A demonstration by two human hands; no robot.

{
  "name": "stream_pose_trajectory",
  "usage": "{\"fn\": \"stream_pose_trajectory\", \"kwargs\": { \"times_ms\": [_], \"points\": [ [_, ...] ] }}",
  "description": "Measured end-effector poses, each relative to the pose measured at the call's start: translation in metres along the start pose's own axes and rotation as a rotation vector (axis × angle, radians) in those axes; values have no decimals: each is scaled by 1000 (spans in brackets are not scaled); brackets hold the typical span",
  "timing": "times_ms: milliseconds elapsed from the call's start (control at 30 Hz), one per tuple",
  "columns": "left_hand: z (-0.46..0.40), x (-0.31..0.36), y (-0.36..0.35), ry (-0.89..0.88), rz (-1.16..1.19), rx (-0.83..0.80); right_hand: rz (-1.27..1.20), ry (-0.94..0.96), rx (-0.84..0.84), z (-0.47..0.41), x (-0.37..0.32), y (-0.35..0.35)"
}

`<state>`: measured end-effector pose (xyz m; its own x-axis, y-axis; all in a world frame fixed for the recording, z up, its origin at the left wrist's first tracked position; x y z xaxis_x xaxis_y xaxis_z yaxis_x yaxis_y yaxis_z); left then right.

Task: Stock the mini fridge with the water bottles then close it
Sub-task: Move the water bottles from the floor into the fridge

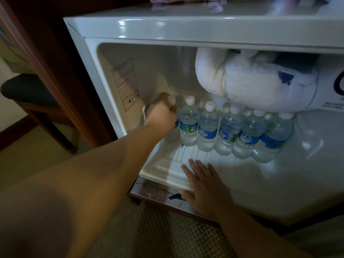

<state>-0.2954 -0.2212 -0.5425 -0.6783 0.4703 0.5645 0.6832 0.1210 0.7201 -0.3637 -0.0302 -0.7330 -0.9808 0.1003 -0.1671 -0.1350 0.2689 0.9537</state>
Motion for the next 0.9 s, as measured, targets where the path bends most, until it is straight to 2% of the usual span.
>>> {"fn": "stream_pose_trajectory", "kwargs": {
  "times_ms": [133,333,533,700,833,900],
  "points": [
    [-6,2,-4,11,-68,-19,4,-7,-11,-1,-1,2],
    [-10,15,-2,-67,-253,-16,14,-13,-13,-1,-2,3],
    [-10,11,2,-125,-284,-45,13,-18,-25,-1,-4,6],
    [2,11,15,-94,-201,9,27,-16,-22,-1,-3,5],
    [48,14,50,-178,57,143,30,-3,-27,0,-2,3],
    [83,8,66,-215,148,92,39,0,-42,-2,-1,2]
  ]
}}
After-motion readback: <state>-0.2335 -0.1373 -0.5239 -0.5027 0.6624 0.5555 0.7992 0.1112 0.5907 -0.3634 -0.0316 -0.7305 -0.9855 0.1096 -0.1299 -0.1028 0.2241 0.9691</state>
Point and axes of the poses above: each hand's wrist, its own z-axis away from the middle knuckle, its own y-axis out of the back of the hand, x = y × z, the point moved 4 cm from there along -z, towards the middle knuckle, and after that the axes turned 9 degrees about x, right-handed, at the moved point
